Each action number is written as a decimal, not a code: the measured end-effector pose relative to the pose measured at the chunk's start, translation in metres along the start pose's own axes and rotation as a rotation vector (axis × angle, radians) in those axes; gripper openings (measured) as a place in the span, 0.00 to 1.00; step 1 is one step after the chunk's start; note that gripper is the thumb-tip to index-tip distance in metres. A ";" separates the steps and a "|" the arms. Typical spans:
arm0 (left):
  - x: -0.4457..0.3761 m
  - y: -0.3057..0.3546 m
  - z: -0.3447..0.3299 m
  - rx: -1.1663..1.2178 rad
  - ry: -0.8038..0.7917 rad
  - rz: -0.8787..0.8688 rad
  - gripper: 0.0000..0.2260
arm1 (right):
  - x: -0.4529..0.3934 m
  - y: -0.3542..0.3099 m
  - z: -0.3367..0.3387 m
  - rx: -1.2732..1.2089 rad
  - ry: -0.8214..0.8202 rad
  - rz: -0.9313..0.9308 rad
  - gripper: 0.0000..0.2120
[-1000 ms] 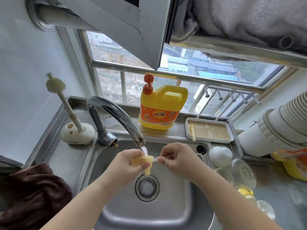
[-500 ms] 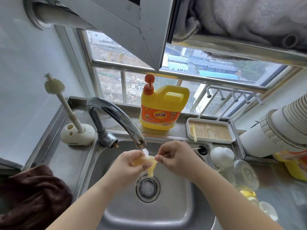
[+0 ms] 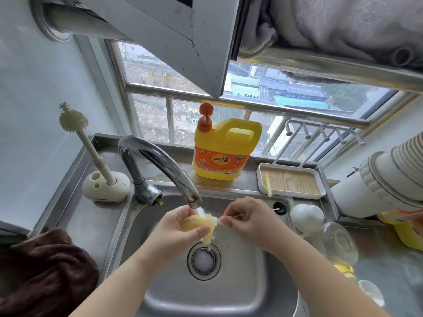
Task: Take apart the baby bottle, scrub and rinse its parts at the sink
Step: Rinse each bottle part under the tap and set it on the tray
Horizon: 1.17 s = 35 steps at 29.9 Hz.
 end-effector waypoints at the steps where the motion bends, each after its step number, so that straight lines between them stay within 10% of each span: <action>1: -0.001 0.000 -0.004 -0.017 0.004 0.024 0.20 | 0.000 -0.004 -0.002 0.014 0.003 0.022 0.06; 35: 0.017 -0.012 0.000 0.340 -0.049 0.161 0.17 | 0.011 0.006 -0.005 -0.001 -0.048 -0.171 0.05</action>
Point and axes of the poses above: each hand's wrist, its own x-axis away from the middle knuckle, its own z-axis out of the back of the hand, y = z × x, the point moved 1 cm from there along -x, towards the middle knuckle, and after that the axes turned 14 degrees about -z, right-handed, at the moved point
